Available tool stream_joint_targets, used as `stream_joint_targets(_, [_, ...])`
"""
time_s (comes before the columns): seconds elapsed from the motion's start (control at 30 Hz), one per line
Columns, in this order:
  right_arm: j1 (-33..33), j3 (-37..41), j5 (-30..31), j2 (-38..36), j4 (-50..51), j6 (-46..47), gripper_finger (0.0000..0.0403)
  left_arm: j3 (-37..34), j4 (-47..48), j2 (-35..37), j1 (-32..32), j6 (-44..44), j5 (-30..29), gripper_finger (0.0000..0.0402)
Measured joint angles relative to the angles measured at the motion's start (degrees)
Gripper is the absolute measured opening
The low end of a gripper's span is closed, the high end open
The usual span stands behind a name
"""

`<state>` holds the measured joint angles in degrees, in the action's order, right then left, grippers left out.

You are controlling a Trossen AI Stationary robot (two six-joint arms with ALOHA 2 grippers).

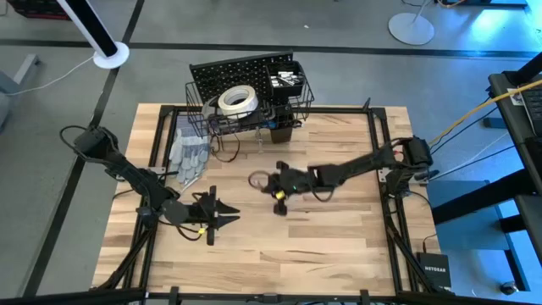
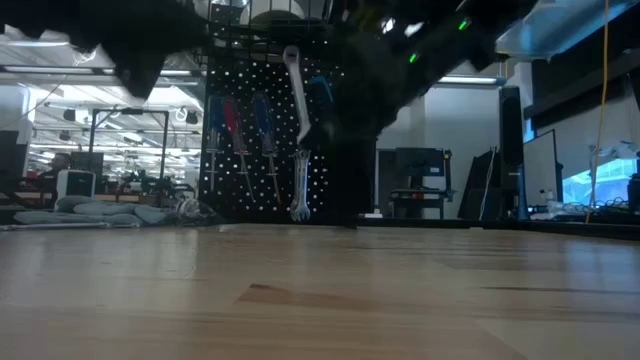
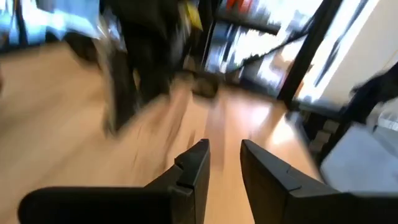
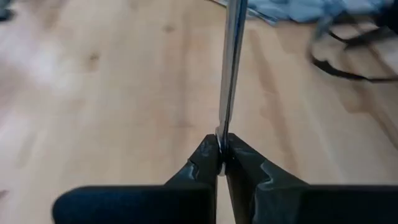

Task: Hang tools onto peg board
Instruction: Hang the wrench on the pegboard

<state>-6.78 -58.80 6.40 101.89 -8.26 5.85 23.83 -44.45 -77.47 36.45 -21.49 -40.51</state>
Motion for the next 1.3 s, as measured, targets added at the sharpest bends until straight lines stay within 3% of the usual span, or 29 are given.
stream_joint_targets(0.17, [7.11, -0.01, -3.36, 2.73, -0.72, 2.99, 0.0019, -0.04, 12.90, 0.79, 0.20, -10.76, -0.31, 0.0073])
stream_joint_targets(0.4, [14.94, -0.01, -7.63, 7.41, -2.20, 7.95, 0.0019, -0.04, 14.38, 0.06, -0.28, -11.18, -0.44, 0.0072])
stream_joint_targets(0.73, [19.96, -0.01, -10.94, 7.98, -2.36, 12.30, 0.0020, -0.04, 15.50, 0.06, 0.06, -11.76, -0.44, 0.0072])
stream_joint_targets(1.07, [20.47, -0.07, -11.19, 11.52, -8.44, 17.04, 0.0022, -0.02, 15.39, 0.06, 0.06, -12.79, -0.44, 0.0072])
stream_joint_targets(1.3, [20.26, -0.01, -3.95, 12.61, -12.51, 17.00, 0.0024, -0.02, 14.96, 0.06, 0.06, -13.04, -0.42, 0.0072])
